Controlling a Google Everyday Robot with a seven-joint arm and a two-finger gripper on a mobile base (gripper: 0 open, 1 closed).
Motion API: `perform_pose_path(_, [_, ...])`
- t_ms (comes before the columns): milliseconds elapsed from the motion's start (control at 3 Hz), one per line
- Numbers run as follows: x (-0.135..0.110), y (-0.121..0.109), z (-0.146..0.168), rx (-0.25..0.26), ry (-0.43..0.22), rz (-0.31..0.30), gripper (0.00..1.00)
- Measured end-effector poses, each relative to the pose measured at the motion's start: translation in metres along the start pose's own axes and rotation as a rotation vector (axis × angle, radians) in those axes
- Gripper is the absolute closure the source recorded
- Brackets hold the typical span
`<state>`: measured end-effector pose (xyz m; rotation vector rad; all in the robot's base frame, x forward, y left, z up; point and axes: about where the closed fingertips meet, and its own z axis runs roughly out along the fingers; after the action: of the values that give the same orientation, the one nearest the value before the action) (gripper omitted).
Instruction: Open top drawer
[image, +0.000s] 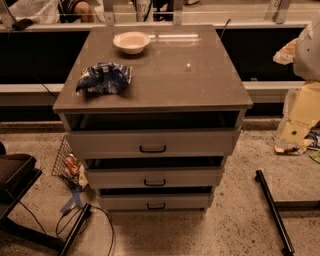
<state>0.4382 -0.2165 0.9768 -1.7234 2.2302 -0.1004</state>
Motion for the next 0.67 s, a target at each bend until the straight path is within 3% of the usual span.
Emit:
perform_pose_path(333, [0.000,0.000,0.000,0.000,0.000,0.000,0.00])
perform_pose_path(667, [-0.015,-0.011,0.005,0.026,-0.016,-0.018,0.00])
